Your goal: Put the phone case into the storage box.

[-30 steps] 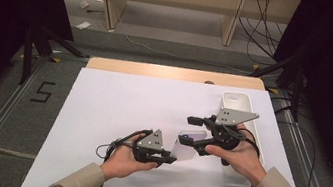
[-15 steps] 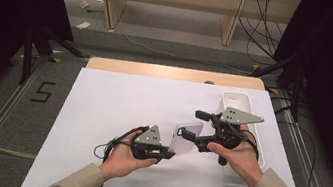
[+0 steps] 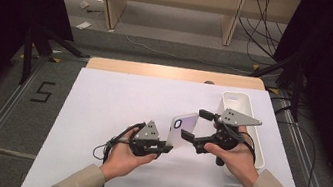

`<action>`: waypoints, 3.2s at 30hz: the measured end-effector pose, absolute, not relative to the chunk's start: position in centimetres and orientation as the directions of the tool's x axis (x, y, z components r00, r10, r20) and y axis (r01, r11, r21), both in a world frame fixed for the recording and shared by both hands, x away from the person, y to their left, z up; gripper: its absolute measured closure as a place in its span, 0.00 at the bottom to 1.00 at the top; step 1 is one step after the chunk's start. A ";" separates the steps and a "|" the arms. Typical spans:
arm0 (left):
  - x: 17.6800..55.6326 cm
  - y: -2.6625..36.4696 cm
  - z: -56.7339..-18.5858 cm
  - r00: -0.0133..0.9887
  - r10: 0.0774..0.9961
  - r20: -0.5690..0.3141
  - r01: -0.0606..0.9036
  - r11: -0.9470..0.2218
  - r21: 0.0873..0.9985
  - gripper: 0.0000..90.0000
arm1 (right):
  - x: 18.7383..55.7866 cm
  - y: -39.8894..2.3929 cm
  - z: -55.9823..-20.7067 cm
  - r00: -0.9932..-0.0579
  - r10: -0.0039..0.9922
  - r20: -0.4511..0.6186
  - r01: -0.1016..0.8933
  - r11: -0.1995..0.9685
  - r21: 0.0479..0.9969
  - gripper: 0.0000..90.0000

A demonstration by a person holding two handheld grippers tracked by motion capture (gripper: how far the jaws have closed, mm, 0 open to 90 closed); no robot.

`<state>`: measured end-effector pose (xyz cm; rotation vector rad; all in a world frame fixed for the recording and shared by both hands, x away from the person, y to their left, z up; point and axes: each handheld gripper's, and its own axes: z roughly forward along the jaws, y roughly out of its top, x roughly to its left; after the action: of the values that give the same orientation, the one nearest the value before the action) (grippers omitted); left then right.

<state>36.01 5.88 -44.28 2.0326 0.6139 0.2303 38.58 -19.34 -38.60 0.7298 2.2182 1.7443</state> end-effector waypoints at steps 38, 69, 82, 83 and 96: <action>36.7 3.4 -44.5 0.794 0.599 -0.101 0.401 -0.391 0.828 0.90 | 38.6 -17.9 -39.1 -0.750 0.650 0.122 0.219 0.069 0.973 0.04; 36.7 3.1 -44.6 0.787 0.610 -0.094 0.399 -0.386 0.832 0.90 | 38.5 -17.1 -39.7 -0.701 0.705 0.107 0.231 0.082 0.970 0.19; 36.7 3.3 -44.5 0.787 0.613 -0.073 0.375 -0.381 0.845 0.88 | 38.3 -17.0 -39.4 -0.696 0.710 0.105 0.226 0.078 0.971 0.20; 36.8 3.3 -44.5 0.787 0.613 -0.069 0.371 -0.381 0.847 0.85 | 38.3 -17.0 -39.3 -0.696 0.710 0.110 0.228 0.072 0.971 0.20; 36.7 4.1 -43.9 0.815 0.579 0.003 0.295 -0.420 0.858 0.19 | 38.7 -18.2 -38.3 -0.684 0.721 0.114 0.217 0.052 0.975 0.20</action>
<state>36.68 4.05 -43.93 2.0313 0.6461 0.3705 38.69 -18.15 -38.33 0.9390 1.9301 1.6680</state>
